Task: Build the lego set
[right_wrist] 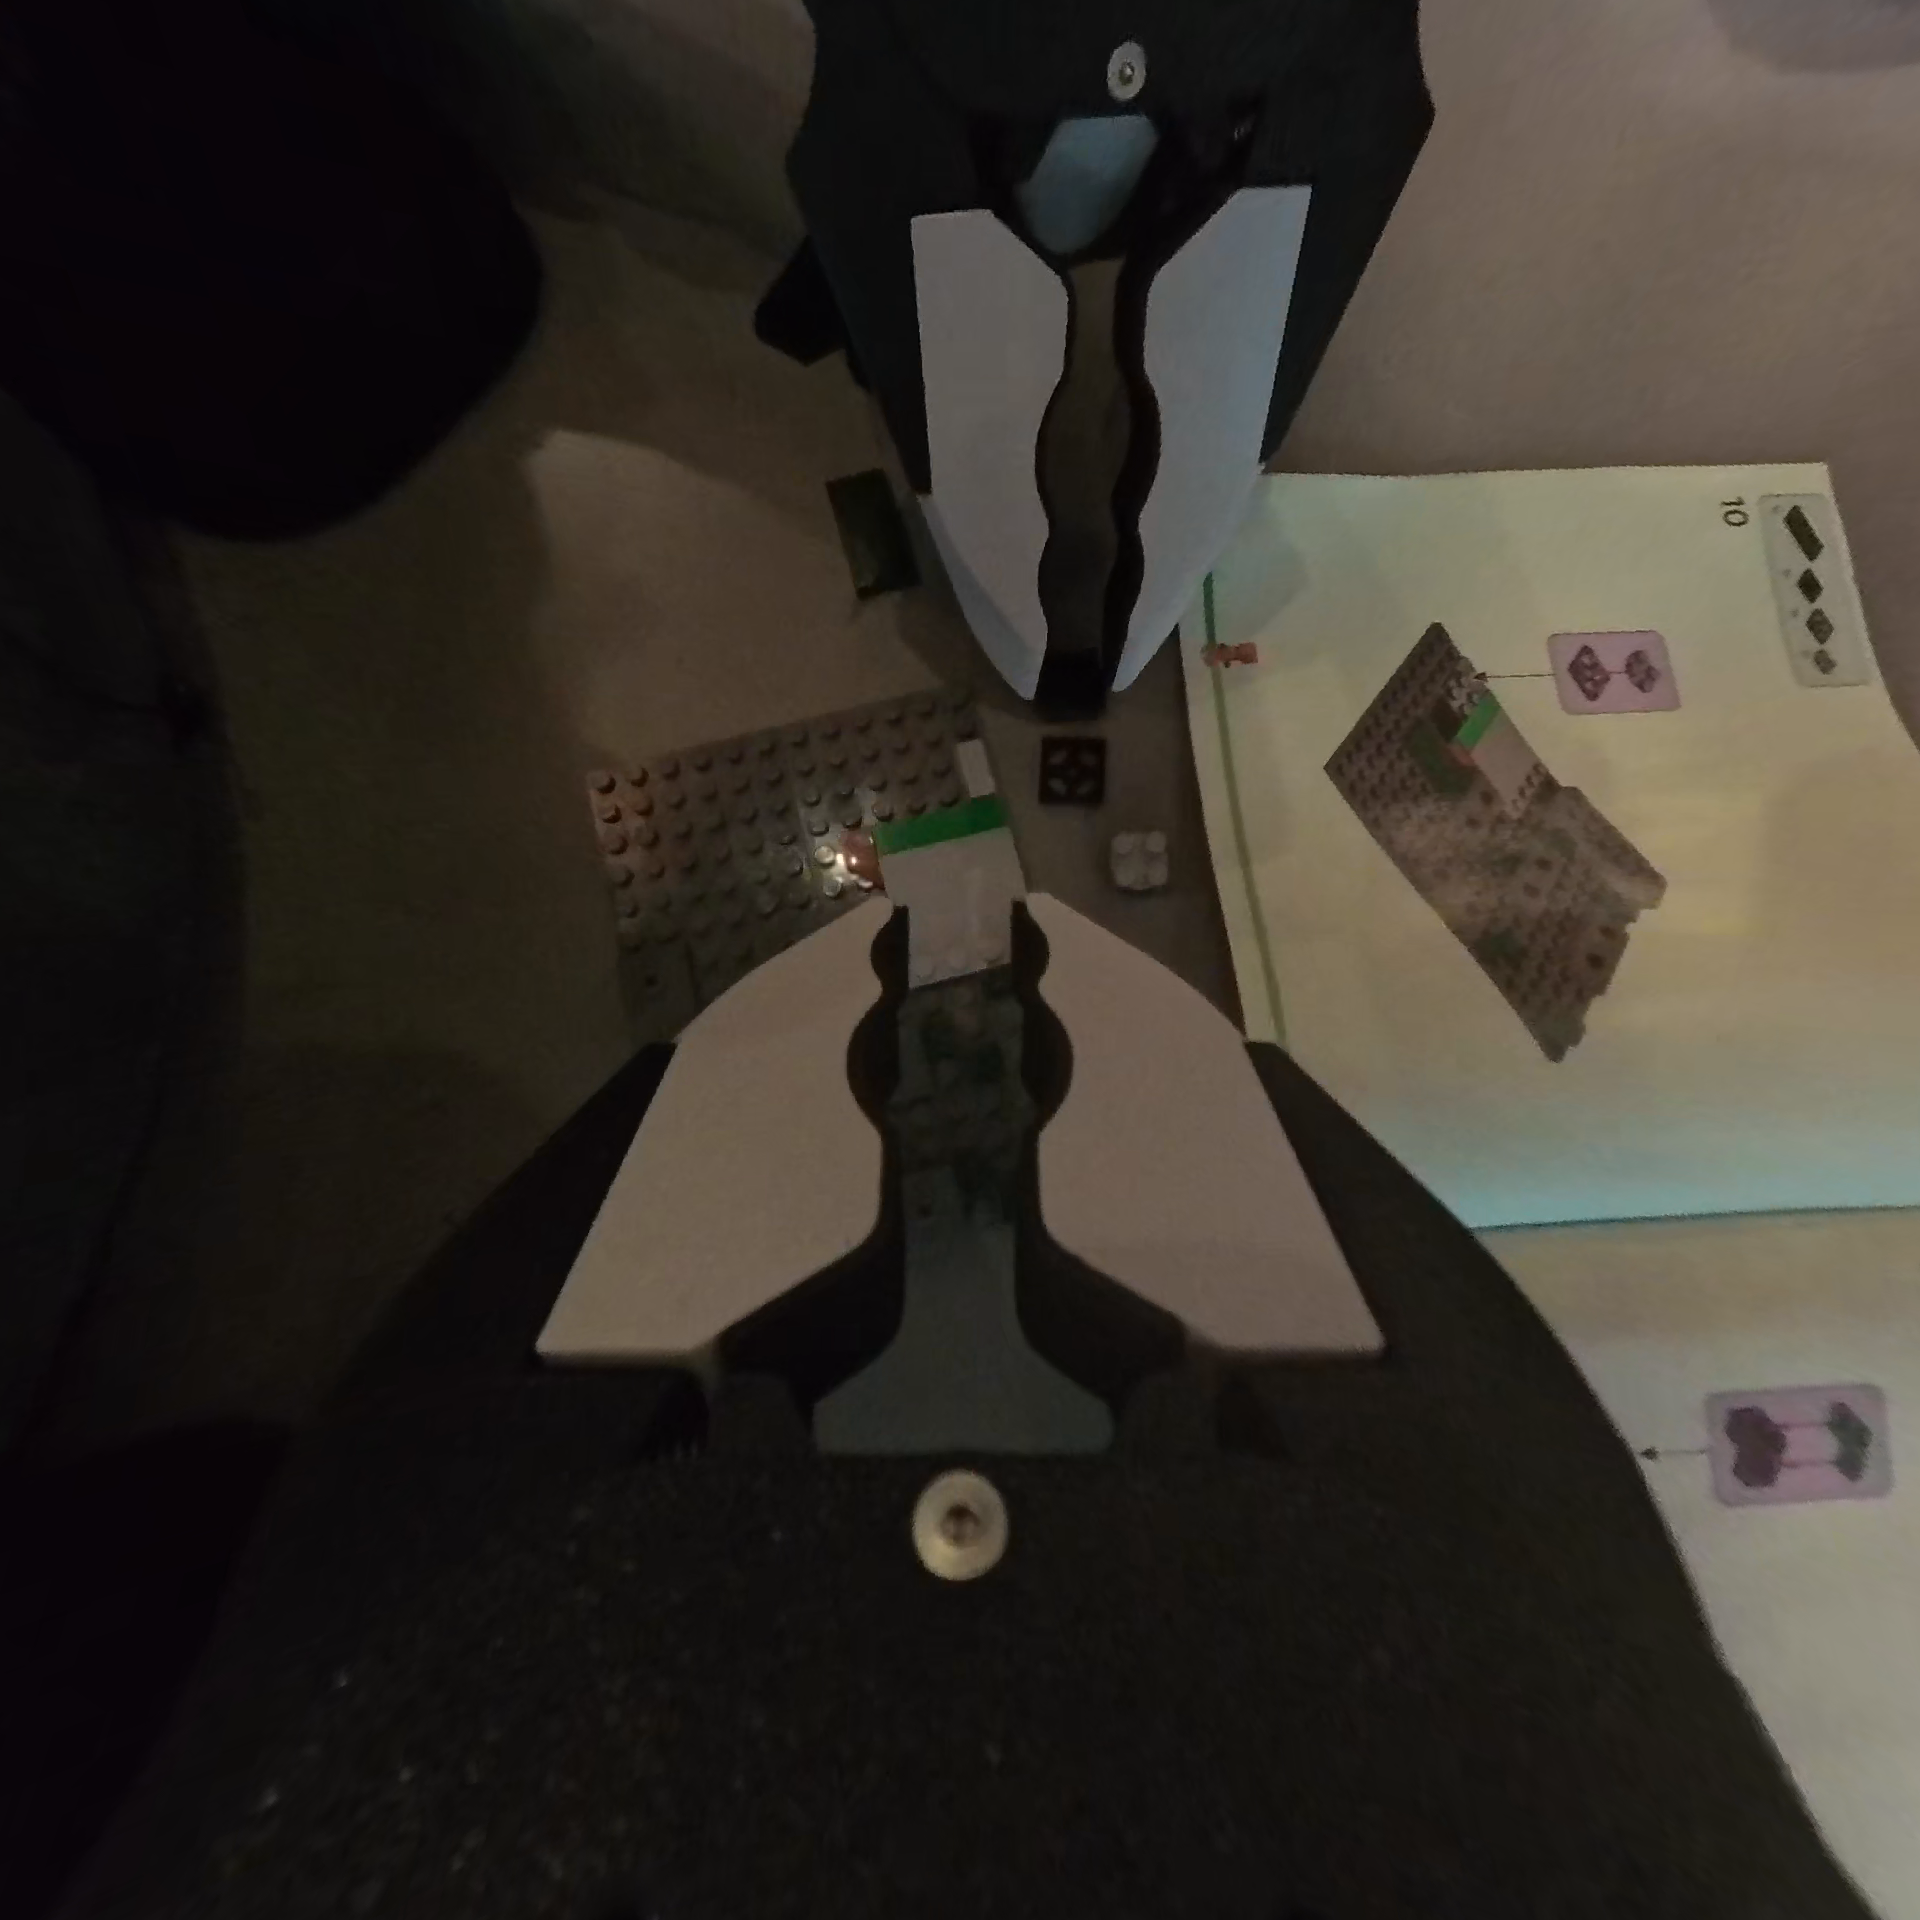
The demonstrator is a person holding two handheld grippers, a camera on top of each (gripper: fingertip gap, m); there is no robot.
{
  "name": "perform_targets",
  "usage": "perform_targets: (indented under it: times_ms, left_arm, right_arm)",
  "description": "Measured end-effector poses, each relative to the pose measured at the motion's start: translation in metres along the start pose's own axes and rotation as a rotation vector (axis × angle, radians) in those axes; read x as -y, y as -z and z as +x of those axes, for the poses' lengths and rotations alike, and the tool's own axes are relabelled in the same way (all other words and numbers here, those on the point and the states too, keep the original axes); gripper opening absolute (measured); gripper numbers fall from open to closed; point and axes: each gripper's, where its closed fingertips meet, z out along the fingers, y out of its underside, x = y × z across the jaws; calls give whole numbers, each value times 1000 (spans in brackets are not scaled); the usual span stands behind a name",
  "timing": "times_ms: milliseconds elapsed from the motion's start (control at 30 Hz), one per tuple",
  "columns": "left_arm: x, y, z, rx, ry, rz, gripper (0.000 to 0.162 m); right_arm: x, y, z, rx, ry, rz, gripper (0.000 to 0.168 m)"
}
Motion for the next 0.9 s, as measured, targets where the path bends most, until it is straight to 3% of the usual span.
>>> perform_targets:
  times_ms: [33, 200, 333, 600, 700, 900]
  left_arm:
    - [0, 0, 0, 0, -1, -2, 16]
    - [-1, 2, 1, -10, 0, -1, 24]
    - [-2, 24, 5, 25, 0, 19, 25]
    - [-37, 35, 46, -9, 100, -49, 25]
    - [-42, 30, 41, 46, 101, -73, 16]
    - [-31, 29, 20, 102, 100, -38, 16]
  right_arm:
    - [0, 0, 0, -2, -3, 3, 18]
    - [-1, 1, 1, -10, -15, 17, 18]
    - [-2, 7, 1, -22, -27, 34, 18]
    - [-9, 20, 1, -47, -74, 83, 18]
    - [-12, 25, 0, -63, -89, 90, 18]
    - [-26, 34, -5, -87, -144, 101, 18]
